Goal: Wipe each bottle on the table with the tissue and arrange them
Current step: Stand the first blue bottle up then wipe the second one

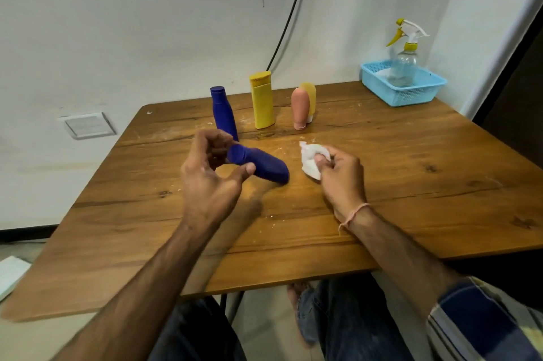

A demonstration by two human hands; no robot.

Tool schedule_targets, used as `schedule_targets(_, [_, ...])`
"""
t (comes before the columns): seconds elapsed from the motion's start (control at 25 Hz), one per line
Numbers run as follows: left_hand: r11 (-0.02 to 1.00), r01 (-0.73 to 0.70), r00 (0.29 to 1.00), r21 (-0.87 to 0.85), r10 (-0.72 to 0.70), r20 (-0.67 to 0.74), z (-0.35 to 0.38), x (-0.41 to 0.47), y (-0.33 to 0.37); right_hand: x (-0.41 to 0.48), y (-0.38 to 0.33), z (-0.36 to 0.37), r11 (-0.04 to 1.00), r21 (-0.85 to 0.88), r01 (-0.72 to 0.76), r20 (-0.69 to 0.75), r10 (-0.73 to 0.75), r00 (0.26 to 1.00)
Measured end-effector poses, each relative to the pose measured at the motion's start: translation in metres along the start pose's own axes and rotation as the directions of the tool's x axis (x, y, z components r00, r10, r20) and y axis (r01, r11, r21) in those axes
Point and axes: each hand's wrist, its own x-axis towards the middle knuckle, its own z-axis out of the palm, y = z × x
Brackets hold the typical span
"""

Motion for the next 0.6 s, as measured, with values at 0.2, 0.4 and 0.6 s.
schedule_targets(0.2, [0.984, 0.123, 0.992, 0.13, -0.124, 0.004, 0.016, 0.083, 0.012, 0.022, -0.002, 0.015, 0.593, 0.684, -0.425, 0.256, 0.351, 0.901])
schedule_targets(0.4, [0.942, 0.164, 0.978, 0.294, -0.195, 0.08, 0.044, 0.143, 0.002, 0.019, 0.003, 0.016, 0.498, 0.713, -0.493, 0.345, 0.364, 0.865])
schedule_targets(0.6, [0.908, 0.19, 0.971, 0.373, -0.23, 0.065, 0.05, 0.154, -0.015, 0.015, 0.007, 0.008, 0.489, 0.713, -0.503, 0.391, 0.318, 0.864])
